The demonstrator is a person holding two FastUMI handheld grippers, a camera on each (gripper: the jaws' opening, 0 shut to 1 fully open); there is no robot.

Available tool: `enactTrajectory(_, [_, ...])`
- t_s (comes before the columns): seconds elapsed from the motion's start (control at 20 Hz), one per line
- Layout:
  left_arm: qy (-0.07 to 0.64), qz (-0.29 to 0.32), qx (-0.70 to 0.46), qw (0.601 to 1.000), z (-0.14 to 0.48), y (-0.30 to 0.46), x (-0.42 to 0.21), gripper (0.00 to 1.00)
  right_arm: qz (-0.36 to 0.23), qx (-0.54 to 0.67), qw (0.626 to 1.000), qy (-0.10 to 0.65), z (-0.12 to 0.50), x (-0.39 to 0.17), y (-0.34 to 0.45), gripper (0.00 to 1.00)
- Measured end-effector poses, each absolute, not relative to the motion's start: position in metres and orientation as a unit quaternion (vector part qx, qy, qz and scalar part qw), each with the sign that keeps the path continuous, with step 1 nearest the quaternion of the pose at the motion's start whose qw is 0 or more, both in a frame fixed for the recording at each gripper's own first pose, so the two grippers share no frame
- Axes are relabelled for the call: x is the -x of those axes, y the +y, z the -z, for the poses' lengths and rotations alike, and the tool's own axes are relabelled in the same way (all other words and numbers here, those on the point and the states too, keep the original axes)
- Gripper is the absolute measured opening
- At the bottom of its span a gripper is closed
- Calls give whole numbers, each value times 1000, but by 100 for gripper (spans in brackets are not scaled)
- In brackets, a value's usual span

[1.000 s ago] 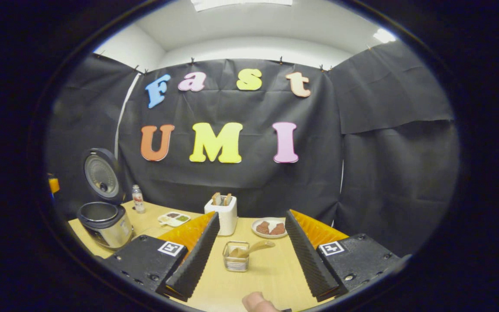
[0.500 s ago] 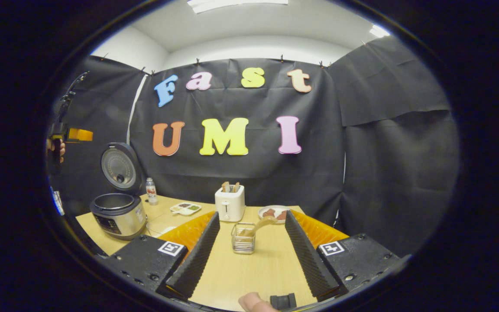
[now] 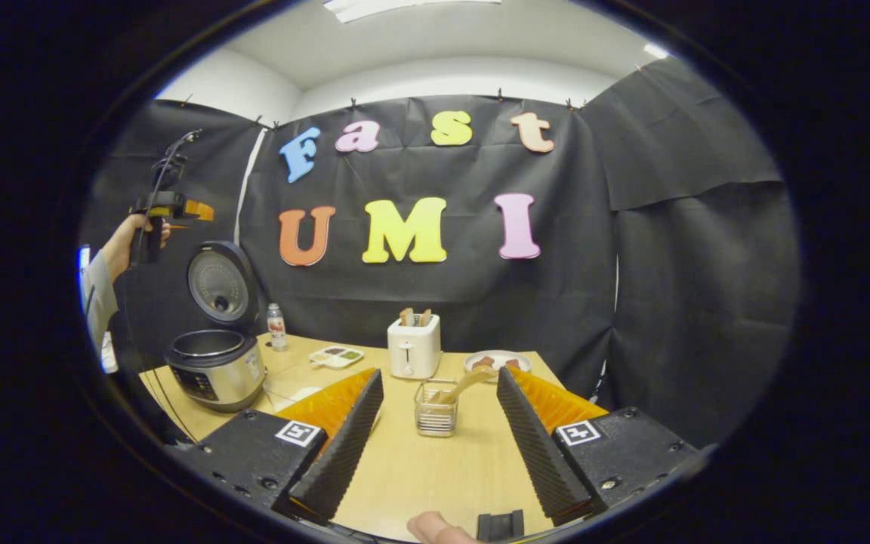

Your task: Close the left gripper, press the button to open the rice cooker; take a wooden spoon from the chopstick holder with the right hand, scoop a spoonful of rice and pour it into the rice cooker, then put the wooden spoon back into the chopstick holder.

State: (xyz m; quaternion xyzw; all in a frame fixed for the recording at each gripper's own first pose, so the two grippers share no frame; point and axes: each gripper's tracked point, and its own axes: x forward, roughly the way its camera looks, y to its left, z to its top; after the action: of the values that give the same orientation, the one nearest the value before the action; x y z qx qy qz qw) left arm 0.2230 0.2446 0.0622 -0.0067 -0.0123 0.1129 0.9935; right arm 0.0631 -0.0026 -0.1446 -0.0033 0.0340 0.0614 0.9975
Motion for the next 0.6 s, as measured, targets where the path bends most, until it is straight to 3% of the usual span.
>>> enactTrajectory(0.6, [35, -140, 47, 988, -25, 296, -315, 94, -69, -36, 997, 25, 160, -78, 8, 98])
